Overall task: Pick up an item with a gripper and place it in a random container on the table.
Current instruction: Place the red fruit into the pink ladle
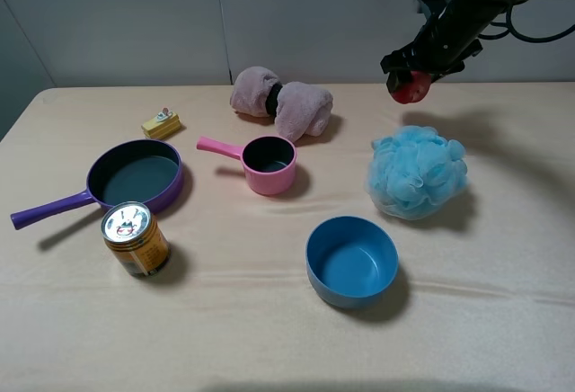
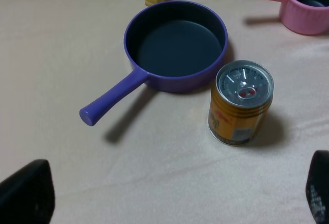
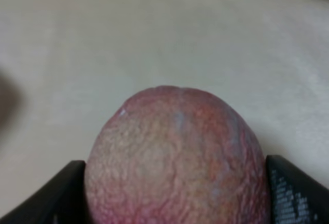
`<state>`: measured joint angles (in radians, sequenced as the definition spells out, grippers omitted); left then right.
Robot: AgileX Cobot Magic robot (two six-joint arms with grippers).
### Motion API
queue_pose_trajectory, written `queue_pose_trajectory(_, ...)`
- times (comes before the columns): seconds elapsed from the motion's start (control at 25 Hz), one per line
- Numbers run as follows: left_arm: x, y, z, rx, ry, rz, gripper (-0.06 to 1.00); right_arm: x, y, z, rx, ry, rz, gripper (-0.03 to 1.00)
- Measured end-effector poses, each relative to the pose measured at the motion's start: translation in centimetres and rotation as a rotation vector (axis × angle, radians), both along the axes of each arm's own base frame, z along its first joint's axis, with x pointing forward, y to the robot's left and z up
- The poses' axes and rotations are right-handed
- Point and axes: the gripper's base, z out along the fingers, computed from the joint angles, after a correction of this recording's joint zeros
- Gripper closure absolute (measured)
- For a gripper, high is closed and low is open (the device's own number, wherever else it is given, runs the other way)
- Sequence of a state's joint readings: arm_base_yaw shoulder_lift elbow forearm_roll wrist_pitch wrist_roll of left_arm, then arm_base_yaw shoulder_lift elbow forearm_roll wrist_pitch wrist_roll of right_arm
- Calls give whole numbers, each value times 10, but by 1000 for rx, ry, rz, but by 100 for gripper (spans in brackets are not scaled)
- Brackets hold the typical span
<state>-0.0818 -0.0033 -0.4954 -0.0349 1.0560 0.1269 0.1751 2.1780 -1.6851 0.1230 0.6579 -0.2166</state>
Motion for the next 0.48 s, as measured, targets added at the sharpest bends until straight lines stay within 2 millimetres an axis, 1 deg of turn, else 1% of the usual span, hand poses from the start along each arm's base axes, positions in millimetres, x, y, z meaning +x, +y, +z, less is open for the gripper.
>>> queue_pose_trajectory(0.2, 0, 0, 0, 0, 0, 0, -5, -13, 25, 23, 3, -1, 62, 46)
queue_pose_trajectory(0.36, 0, 0, 0, 0, 0, 0, -5, -25, 52, 32, 2, 7, 128, 46)
queue_pose_trajectory(0.48, 0, 0, 0, 0, 0, 0, -5, -35, 75, 34, -1, 23, 185, 46)
